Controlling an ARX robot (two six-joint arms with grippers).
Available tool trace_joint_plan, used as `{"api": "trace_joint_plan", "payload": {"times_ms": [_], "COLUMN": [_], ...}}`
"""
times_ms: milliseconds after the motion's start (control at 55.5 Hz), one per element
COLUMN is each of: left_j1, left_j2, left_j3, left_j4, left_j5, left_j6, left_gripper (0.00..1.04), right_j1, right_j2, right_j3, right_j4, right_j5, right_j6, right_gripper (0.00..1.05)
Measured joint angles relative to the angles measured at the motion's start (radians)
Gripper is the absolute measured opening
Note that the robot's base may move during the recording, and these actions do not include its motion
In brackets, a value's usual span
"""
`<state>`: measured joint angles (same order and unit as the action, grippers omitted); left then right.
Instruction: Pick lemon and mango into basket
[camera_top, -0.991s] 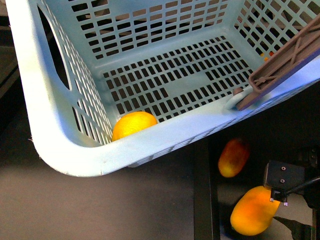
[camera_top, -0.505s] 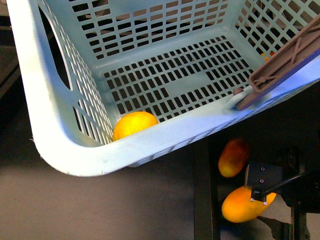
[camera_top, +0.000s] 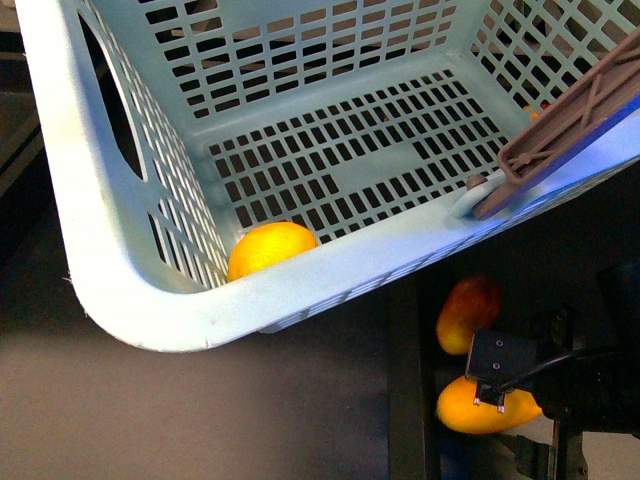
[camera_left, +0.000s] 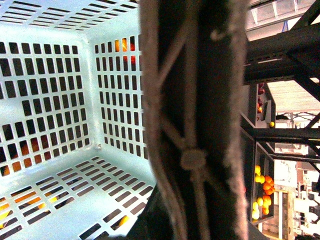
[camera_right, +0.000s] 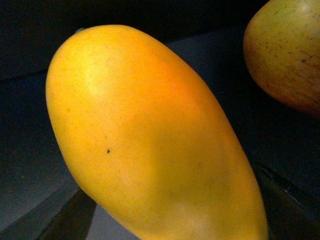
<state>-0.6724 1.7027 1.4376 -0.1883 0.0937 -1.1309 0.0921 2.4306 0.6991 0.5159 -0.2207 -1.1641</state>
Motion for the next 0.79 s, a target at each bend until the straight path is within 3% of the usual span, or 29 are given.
{"api": "trace_joint_plan", "payload": {"times_ms": [144,451,793], "left_j1": [0.0,0.0,0.0], "left_j2": [0.0,0.0,0.0], "left_j3": [0.0,0.0,0.0], "left_j4": [0.0,0.0,0.0], "left_j5": [0.0,0.0,0.0], "left_j6": [0.0,0.0,0.0], "left_gripper": [0.04,0.04,0.04], "right_j1": [-0.008,-0.099,-0.37], "right_j2": [-0.004,-0.09,-0.321], "right_j3": [-0.013,-0.066,-0.129], "right_j4": [-0.001,-0.034,-0.127], "right_j5": [0.007,0.019,0.012], "right_j6": [-0.011,-0.063,-0.129], "right_gripper": [0.58,0.57,0.57]}}
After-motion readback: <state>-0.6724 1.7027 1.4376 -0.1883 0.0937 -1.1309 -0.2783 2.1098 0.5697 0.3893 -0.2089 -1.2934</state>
